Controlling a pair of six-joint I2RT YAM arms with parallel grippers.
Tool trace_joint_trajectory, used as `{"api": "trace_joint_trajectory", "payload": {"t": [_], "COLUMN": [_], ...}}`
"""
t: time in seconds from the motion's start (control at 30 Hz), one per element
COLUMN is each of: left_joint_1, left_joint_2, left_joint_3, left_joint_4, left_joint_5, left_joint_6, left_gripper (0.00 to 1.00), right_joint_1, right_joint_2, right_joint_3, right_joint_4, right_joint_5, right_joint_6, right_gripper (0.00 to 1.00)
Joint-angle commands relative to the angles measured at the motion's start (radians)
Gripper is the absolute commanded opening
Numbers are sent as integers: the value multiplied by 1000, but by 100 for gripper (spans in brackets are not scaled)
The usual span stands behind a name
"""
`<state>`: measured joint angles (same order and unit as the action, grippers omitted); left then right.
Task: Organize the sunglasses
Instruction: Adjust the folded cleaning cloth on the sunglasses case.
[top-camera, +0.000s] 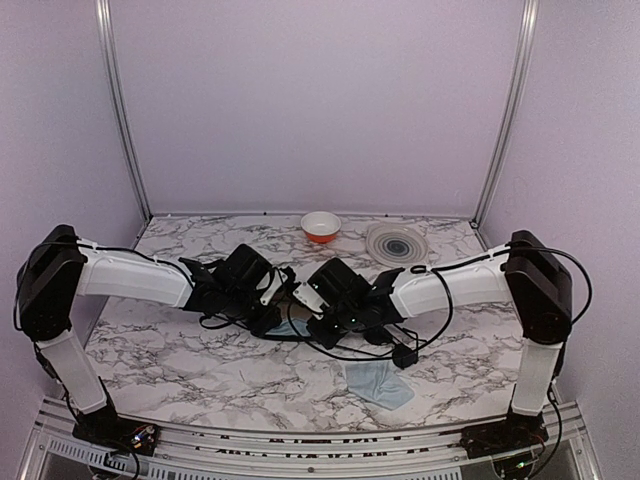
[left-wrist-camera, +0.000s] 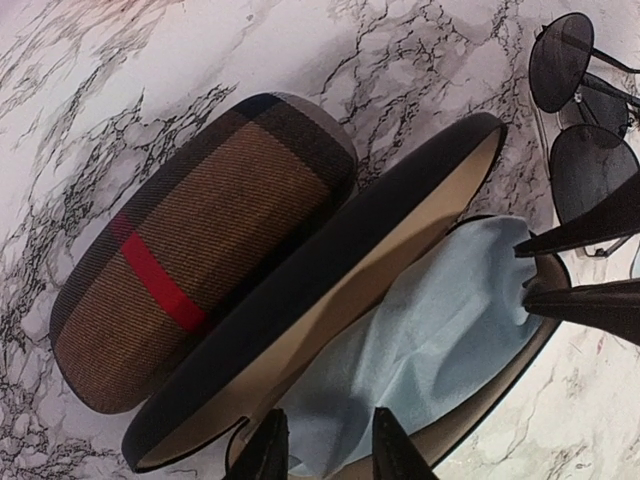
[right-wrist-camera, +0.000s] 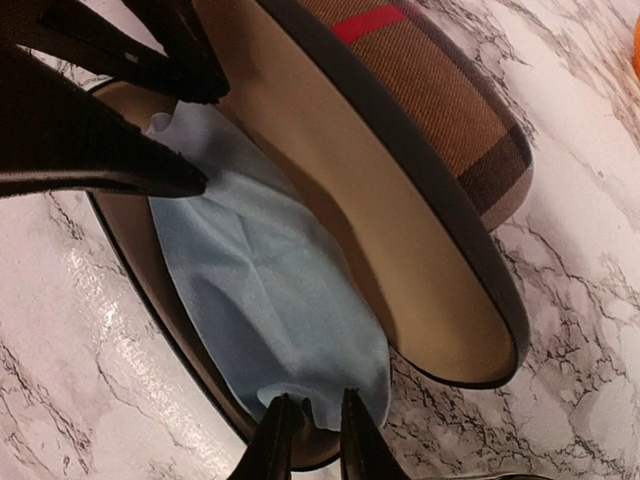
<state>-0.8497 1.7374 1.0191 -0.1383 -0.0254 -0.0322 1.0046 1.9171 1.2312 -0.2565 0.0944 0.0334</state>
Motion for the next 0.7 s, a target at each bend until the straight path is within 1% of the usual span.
{"api": "trace_joint_trajectory", "payload": {"t": [0.0, 0.17, 0.4, 0.67], "left_joint_1": [-3, -3, -5, -17], "left_joint_2": [0, 5, 1, -13], "left_joint_3": [-17, -38, -62, -108], "left_joint_4": [-53, -46, -24, 24], "left_joint_5": [47, 52, 94, 75], "left_joint_6": [47, 58, 71, 88], "left_gripper": [30, 34, 34, 32], "right_joint_1": [-9, -9, -9, -9], "right_joint_2": [19, 22, 27, 27], "right_joint_3": [5, 4, 5, 2], "right_joint_4": [45, 46, 43, 46], "right_joint_5": [-5, -5, -6, -2], "right_joint_6": [7, 8, 10, 11], "right_gripper": [17, 17, 17, 17]}}
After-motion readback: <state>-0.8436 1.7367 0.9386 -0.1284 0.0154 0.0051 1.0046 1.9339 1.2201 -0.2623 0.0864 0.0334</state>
